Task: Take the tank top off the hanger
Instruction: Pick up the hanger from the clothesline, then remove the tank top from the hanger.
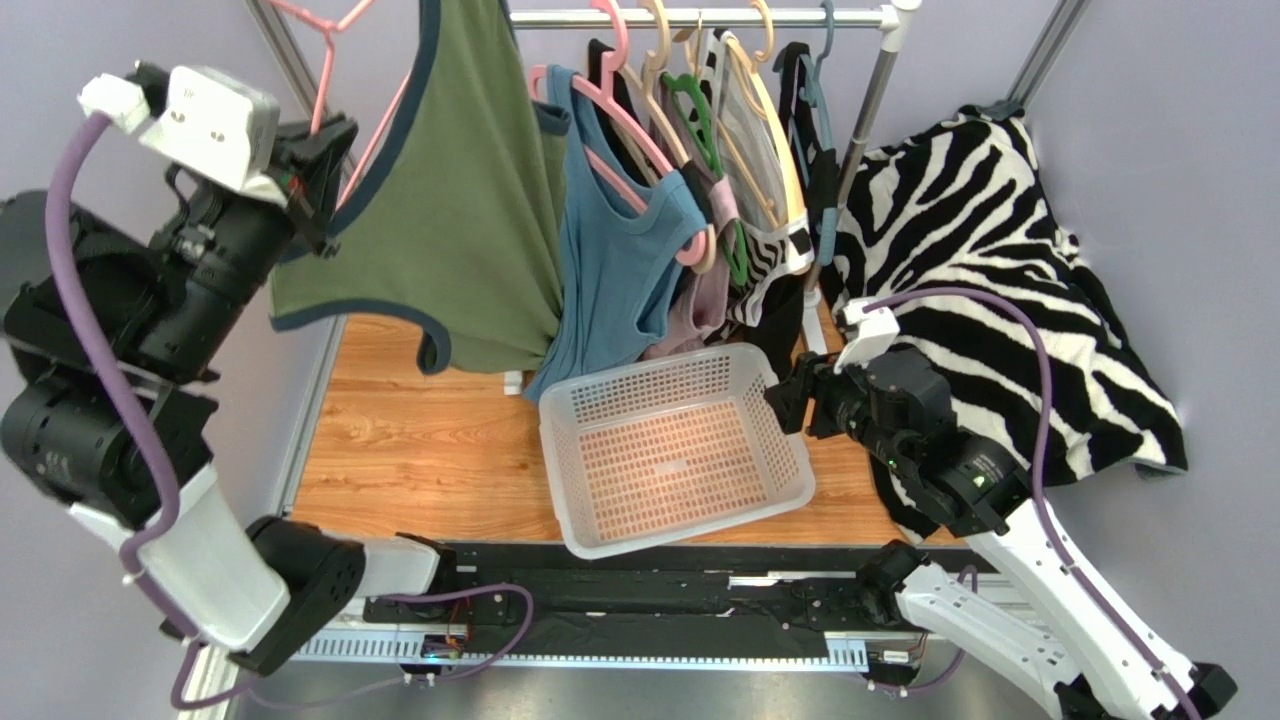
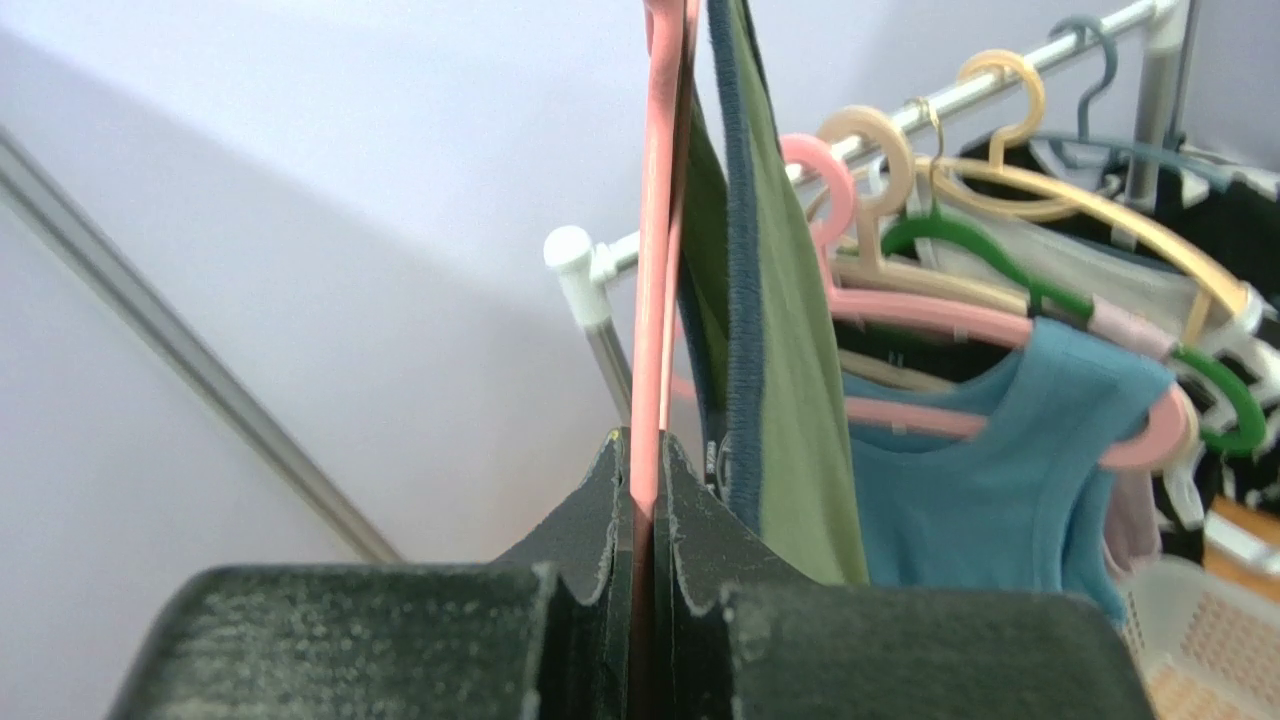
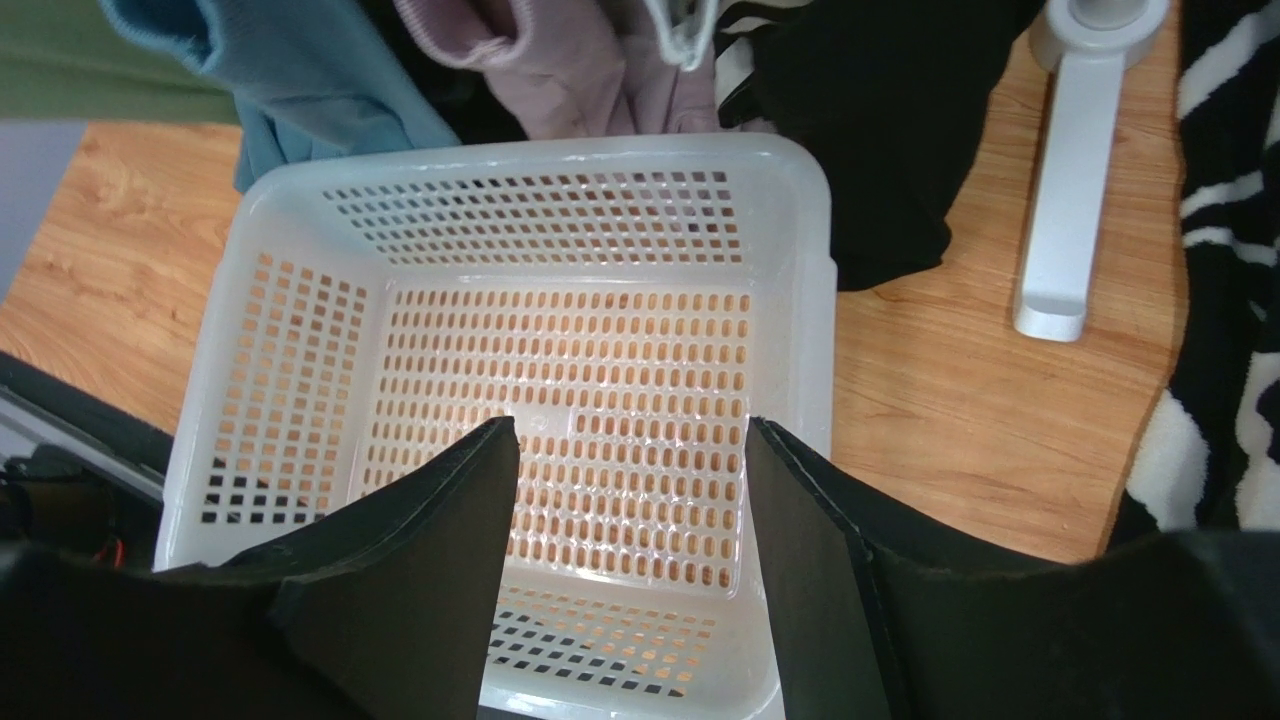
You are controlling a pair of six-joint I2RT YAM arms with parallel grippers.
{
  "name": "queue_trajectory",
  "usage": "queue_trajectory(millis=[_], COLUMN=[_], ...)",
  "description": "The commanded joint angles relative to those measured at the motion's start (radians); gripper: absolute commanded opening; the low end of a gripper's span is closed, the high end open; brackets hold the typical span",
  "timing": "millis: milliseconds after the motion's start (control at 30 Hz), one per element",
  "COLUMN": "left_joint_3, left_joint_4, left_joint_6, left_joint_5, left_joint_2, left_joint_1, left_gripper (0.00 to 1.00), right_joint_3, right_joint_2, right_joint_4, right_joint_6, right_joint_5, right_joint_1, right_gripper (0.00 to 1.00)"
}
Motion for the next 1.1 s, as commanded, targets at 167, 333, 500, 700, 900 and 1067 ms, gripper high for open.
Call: queue_trajectory(millis=[167,333,500,700,900,1067], left_joint_3=[-0.110,-0.070,-0.049,-0.027,-0.047,-0.079], left_joint_4=[0.433,0.490,0.533,0.593,0.602,0.538], left_joint_6=[-0.037,-0.028,0.003,0.053,0.089,0.060], left_joint_5=[0.005,-0.064,-0.087,-0.128,-0.162,-0.063], left_joint_2=[-0.009,-0.032,-0.082,-0.125,-0.159,-0.191], left_joint_1=[-0.017,-0.017,-0.017,-0.017,-0.018,-0.017], left_gripper=[0.00,0.00,0.00,0.00,0.00,0.00], right_joint_3=[0.099,0.154,0.195,0.347,0.536,0.393], right_joint_2=[0.245,0.451,0.583,0.761,0.924,0.837], right_joint_4=[0.070,0.143,0.277,0.384,0.354,0.390], right_joint_6=[-0.106,-0.152,-0.190,-0.270,-0.290,-0.264], right_joint_5=[0.210,0.236,0.195,0.233,0.224,0.194], right_joint_1=[0.365,0.456,0.456,0.456,0.404,0.409], right_gripper=[0.60,0.56,0.57,0.59,0.61,0.59])
